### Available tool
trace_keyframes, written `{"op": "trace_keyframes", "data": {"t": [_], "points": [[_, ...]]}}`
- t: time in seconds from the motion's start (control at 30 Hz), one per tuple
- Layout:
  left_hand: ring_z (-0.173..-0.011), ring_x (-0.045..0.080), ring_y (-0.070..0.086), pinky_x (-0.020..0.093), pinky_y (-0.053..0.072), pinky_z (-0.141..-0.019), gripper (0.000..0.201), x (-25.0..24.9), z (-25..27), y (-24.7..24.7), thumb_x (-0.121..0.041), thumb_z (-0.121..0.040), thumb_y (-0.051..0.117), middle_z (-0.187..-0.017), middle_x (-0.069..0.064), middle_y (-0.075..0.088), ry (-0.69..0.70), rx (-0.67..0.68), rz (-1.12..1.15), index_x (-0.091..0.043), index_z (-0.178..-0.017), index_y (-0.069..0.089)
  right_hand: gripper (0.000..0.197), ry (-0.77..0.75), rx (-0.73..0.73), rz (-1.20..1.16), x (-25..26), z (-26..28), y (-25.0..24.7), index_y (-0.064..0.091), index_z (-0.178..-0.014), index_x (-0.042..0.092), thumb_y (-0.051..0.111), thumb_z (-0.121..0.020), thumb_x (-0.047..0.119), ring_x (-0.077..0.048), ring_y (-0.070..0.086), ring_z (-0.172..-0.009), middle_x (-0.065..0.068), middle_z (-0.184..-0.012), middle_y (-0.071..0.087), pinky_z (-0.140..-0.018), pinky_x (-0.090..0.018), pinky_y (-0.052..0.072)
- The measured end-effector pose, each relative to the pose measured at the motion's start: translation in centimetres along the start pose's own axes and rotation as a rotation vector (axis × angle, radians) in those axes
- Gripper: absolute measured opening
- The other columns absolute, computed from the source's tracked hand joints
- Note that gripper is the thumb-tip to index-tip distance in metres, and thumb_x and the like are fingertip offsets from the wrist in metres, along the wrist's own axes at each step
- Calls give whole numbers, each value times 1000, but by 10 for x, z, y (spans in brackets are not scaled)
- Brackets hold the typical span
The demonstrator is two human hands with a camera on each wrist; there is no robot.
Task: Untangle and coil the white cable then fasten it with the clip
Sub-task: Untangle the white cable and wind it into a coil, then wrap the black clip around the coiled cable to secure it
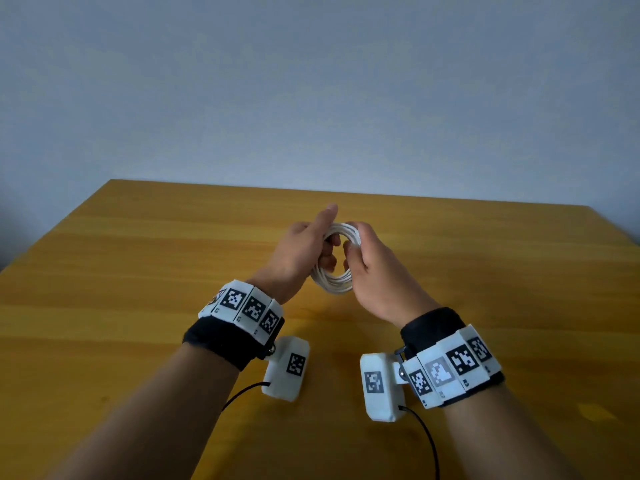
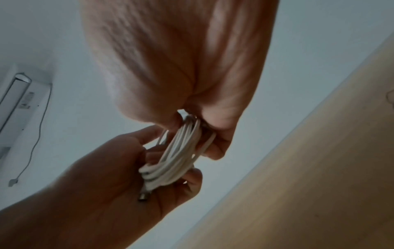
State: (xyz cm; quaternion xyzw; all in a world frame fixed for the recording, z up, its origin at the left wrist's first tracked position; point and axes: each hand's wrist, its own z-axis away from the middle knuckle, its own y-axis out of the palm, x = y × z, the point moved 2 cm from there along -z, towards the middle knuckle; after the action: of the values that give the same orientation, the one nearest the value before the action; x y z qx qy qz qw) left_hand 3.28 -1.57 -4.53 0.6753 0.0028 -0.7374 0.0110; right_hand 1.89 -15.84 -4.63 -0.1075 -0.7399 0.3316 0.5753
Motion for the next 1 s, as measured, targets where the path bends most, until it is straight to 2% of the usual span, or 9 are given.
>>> {"op": "trace_keyframes", "data": {"t": [0.1,0.17,0.33,0.4,0.47,0.53,0.63,0.83,1.0], "points": [[-57,16,50,28,39,-56,52,6,0,1,-49,-102,45,-57,-5,47,73,64,-101,-5,-88,70,34,14,-57,-14,-5,-3,-2,42,-144,16,32,-112,25,14,52,-57,12,-83,50,-52,-10,40],[-65,18,52,33,41,-64,49,10,0,0,-44,-105,41,-59,-7,51,123,88,-178,-5,-98,70,35,39,-70,-13,-8,-5,-1,42,-144,17,32,-112,26,9,52,-56,11,-83,51,-50,-11,39],[-69,23,52,38,40,-65,46,9,-3,1,-41,-107,30,-57,-8,47,173,95,-392,-15,-76,50,37,109,16,-2,-12,-8,-4,43,-147,21,36,-111,30,-7,46,-57,3,-82,58,-48,-15,35],[-66,22,51,36,38,-64,45,7,-6,2,-40,-108,30,-58,-7,45,172,100,-418,-14,-75,47,48,129,48,-7,-13,-10,-14,38,-152,22,41,-108,42,-6,63,-79,1,-103,69,-67,-17,47],[-61,18,50,34,38,-63,44,6,-9,2,-39,-108,30,-58,-7,43,180,103,-415,-14,-75,46,68,171,56,-59,-16,-10,-28,31,-159,23,42,-102,60,-11,65,-114,2,-132,66,-99,-34,52],[-58,15,49,32,37,-61,44,2,-11,1,-40,-108,29,-59,-6,41,194,96,-426,-15,-75,43,60,196,31,-92,-20,-6,-46,45,-148,25,39,-101,62,-11,66,-116,7,-133,64,-107,-45,51],[-63,18,48,32,37,-60,44,-2,-12,-1,-40,-108,29,-64,-2,41,223,77,-477,-15,-74,40,27,274,40,71,-29,5,-73,59,-127,33,43,-107,43,-11,65,-112,7,-127,65,-106,-45,51],[-67,21,46,35,37,-61,42,-11,-10,2,-39,-108,29,-66,0,41,253,53,-503,-17,-74,40,45,503,261,465,-48,25,-82,59,-137,24,66,-96,42,-18,59,-120,5,-136,61,-92,-32,47],[-68,21,48,33,38,-59,42,-20,-8,7,-41,-108,28,-67,-1,46,277,50,-544,-18,-75,42,25,502,266,532,-54,24,-67,75,-113,15,76,-92,28,-16,65,-99,0,-112,72,-72,-26,46]]}}
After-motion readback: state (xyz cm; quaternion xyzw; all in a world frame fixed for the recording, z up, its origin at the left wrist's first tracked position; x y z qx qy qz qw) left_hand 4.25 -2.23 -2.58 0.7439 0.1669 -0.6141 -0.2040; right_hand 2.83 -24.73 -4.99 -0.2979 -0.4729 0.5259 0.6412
